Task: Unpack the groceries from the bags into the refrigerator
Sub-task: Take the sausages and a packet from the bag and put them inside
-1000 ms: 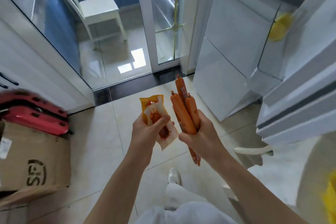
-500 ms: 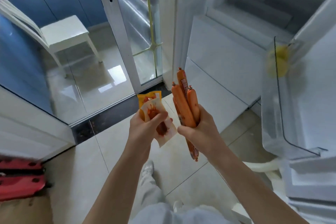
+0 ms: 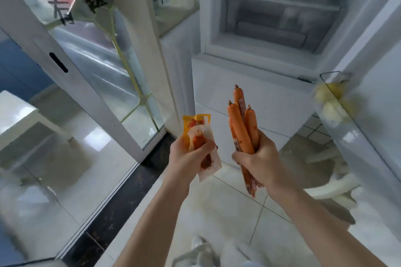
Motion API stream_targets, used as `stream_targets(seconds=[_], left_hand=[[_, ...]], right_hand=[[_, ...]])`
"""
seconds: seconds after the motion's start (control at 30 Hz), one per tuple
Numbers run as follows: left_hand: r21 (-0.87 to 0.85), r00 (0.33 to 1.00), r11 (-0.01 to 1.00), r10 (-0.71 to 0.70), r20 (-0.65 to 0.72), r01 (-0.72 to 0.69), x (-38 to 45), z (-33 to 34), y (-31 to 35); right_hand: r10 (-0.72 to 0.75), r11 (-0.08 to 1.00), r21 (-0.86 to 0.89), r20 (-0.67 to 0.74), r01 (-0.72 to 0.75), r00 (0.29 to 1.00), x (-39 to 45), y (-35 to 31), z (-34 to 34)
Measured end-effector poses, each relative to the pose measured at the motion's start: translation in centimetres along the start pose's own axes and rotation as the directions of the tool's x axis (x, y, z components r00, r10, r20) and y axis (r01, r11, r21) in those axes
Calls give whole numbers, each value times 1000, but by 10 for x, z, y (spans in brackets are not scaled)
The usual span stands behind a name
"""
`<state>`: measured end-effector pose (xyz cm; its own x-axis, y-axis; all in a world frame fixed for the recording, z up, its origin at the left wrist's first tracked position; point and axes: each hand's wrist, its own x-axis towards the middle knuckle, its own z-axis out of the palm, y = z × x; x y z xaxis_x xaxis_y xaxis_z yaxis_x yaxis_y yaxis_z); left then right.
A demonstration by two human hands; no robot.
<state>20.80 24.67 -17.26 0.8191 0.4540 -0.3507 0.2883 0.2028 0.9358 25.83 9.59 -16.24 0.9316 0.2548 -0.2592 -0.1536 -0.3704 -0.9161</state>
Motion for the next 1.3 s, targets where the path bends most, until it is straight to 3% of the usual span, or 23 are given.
stream_targets(seconds=[0.2,0.37,0.63,0.87,1.3], left_hand=[[95,984,990,90,156,-105,70,22,46],[93,956,965,227,184,-247,125,61,101],[-65,847,875,482,225,-480,206,131,210],[-170,725,783,619,303,-598,246,176,292],[-289,379,518,824,421,-805,292,230,431]], right_hand=[[-30,999,37,-126,35,992,45,-43,-10],[-109,988,84,-224,130,969,104,-88,-36],[-268,940,112,-347,323,899,191,-173,-93],[-358,894,101,-424,436,832,235,-234,-133],[-476,841,-104,-610,531,634,277,-338,-188]])
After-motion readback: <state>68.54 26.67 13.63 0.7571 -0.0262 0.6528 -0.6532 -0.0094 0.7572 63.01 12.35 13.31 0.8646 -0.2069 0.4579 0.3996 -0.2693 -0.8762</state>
